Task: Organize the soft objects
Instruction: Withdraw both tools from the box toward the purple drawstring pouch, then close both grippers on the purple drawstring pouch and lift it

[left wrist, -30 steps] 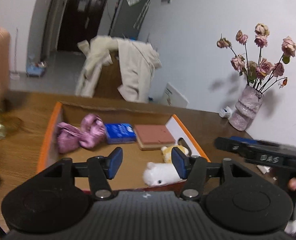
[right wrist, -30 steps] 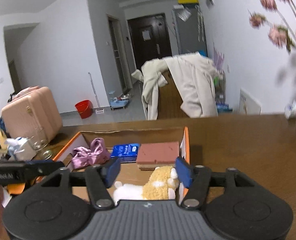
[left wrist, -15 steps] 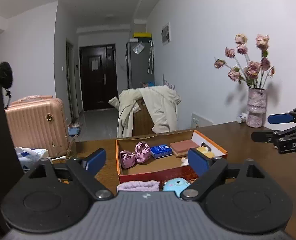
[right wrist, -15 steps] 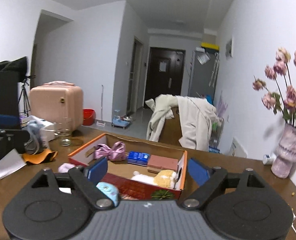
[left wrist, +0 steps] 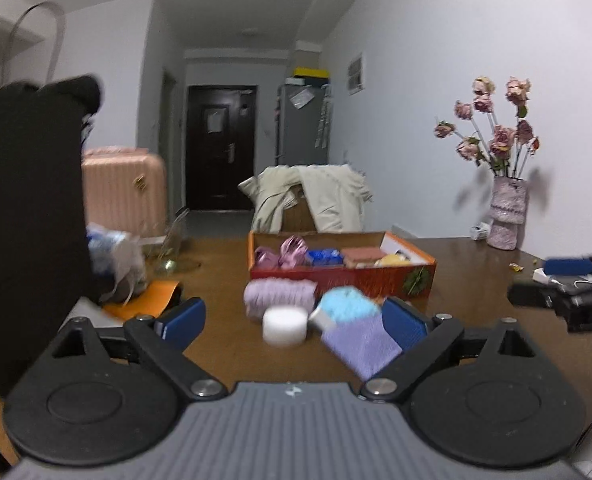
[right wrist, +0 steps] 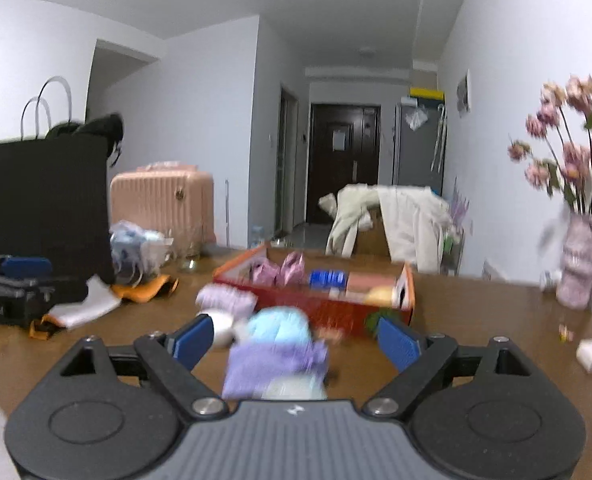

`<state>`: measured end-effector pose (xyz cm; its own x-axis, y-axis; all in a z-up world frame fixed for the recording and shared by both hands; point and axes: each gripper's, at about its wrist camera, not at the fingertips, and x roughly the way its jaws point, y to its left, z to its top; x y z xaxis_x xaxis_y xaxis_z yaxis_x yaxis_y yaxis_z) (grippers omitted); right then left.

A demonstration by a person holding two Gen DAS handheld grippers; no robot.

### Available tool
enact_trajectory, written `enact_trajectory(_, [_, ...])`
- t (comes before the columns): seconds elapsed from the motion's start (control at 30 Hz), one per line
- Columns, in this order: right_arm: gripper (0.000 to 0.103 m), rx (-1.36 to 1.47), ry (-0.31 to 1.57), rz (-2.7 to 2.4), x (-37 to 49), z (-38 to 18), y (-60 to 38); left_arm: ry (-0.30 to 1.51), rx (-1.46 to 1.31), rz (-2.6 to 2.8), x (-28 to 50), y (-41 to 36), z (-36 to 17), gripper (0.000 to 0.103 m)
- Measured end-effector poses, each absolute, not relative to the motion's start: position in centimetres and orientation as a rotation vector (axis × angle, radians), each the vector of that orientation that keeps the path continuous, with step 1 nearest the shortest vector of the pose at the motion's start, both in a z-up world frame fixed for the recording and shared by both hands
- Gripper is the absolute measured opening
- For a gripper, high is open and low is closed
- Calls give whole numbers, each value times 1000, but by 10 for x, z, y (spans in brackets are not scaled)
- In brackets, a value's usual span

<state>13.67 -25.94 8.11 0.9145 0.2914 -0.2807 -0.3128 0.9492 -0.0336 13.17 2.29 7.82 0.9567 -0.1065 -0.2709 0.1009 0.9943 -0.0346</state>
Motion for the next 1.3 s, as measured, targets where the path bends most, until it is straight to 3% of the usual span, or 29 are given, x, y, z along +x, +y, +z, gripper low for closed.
enact_trajectory(0.2, [89,23,379,292,126,45,-271,345,-65,-34,116,38,57,98])
enact_trajectory(0.43, [87,37,394,294,141,40,-274,362,-57,-52,139,32,56,98])
enact_trajectory(0.77, [78,164,474,362,249,42,-287,525,-150,-209,239,-6,23,94])
enact_trajectory(0.93, [70,190,553,374,319,27,-282,589,-185,-258,292,-27,4,77])
enact_trajectory(1.07, [68,216,616,389,355,11,-276,670,-279,-308,316,-27,-11,72])
enact_trajectory(1.1, [68,219,627,396,360,8,-274,682,-294,-316,320,-27,-15,67])
enact_trajectory(1.13, [64,218,635,400,364,4,-272,687,-302,-321,323,-27,-17,54])
enact_trajectory(1.2, [46,212,650,419,368,-1,-270,687,-297,-334,327,-27,-19,41])
enact_trajectory(1.23, [41,204,649,417,368,-3,-268,688,-294,-332,328,-27,-20,36])
enact_trajectory(1.3, [39,189,639,417,366,-3,-266,681,-296,-343,329,-27,-20,29])
